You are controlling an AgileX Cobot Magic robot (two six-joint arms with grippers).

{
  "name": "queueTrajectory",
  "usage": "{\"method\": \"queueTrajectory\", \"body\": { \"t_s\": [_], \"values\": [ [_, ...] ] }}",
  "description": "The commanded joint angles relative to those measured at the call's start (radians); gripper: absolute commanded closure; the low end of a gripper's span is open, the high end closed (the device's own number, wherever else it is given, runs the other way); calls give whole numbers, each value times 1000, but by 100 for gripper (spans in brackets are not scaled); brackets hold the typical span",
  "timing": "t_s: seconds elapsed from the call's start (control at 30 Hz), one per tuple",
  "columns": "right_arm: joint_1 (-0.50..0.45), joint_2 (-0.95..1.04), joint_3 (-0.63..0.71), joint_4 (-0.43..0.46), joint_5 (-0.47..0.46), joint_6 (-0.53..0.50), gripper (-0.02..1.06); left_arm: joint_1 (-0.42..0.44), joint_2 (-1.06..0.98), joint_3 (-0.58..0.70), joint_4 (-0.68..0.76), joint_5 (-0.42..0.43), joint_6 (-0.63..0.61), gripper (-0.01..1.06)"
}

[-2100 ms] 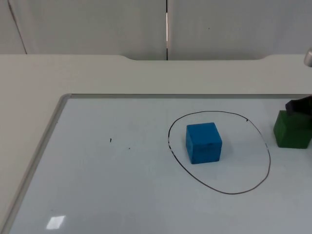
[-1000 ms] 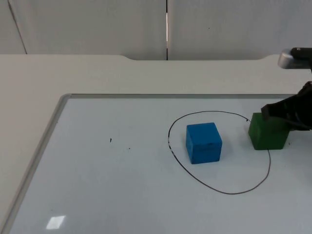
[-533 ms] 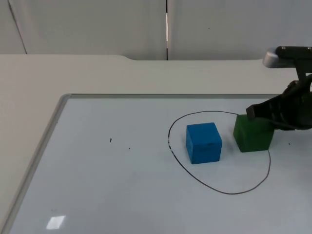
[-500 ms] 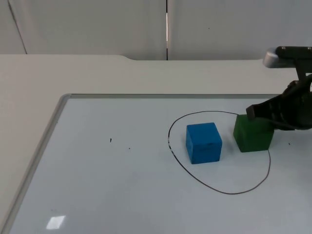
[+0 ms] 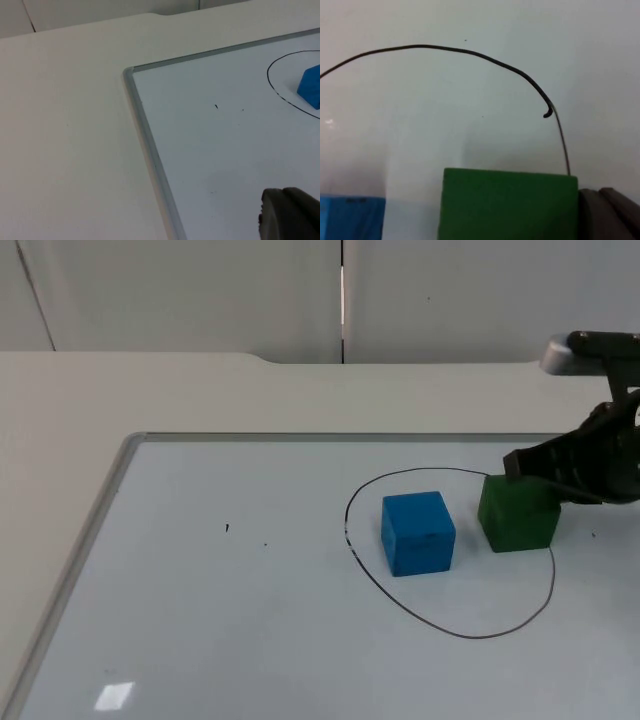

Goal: Push the two cubes into the marked area.

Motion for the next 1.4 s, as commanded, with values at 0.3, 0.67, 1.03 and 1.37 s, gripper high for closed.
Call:
{"method": "queueTrajectory", "body": {
  "t_s": [0.3,0.67,1.03,1.37],
  "values": [
    [73,-2,-2,-4,-12,10,104,4,-4,4,-2,0,-3,105],
    [61,-42,-2,-4,31,-103,104,4,-4,4,-2,0,-3,105],
    [-47,-286,-2,-33,191,-122,104,4,-4,4,-2,0,-3,105],
    [-48,-631,-2,-110,273,-122,104,4,-4,4,-2,0,-3,105]
  ]
}}
